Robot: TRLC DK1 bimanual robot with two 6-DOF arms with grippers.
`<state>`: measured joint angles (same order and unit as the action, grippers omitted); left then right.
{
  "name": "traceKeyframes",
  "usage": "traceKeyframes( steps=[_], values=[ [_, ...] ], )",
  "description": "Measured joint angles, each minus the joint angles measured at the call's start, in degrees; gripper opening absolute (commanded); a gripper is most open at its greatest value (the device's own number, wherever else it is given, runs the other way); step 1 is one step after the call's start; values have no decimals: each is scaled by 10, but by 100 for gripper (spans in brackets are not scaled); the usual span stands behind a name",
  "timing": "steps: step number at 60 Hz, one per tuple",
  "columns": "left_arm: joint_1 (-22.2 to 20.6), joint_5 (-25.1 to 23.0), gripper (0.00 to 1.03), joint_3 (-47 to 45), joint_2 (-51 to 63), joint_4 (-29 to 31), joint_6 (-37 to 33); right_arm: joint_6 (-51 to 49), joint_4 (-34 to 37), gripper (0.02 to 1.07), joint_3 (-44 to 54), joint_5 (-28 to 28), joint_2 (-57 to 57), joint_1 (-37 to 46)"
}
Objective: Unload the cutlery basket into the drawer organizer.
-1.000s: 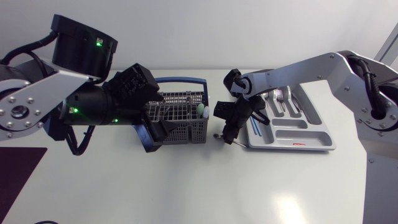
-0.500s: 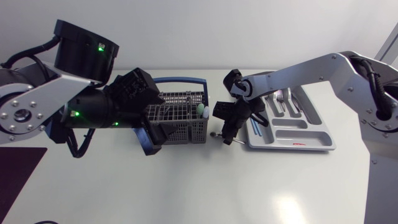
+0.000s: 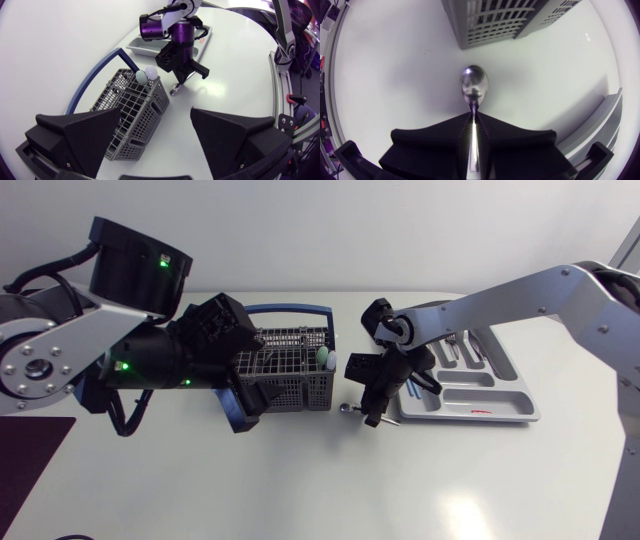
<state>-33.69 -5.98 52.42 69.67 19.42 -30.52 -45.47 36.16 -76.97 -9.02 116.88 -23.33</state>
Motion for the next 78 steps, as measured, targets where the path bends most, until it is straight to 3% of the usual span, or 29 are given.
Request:
traceKeyframes(
  steps=[29, 56, 78],
  values=[
    [-1, 0, 98, -1, -3, 0, 0, -24, 2, 13, 83, -18, -122, 18],
    [-1, 0, 98, -1, -3, 0, 0, -204, 62, 13, 104, -43, -173, 217],
    [-10, 0, 98, -1, 3, 0, 0, -348, 54, 12, 103, -49, -158, 341]
  ],
)
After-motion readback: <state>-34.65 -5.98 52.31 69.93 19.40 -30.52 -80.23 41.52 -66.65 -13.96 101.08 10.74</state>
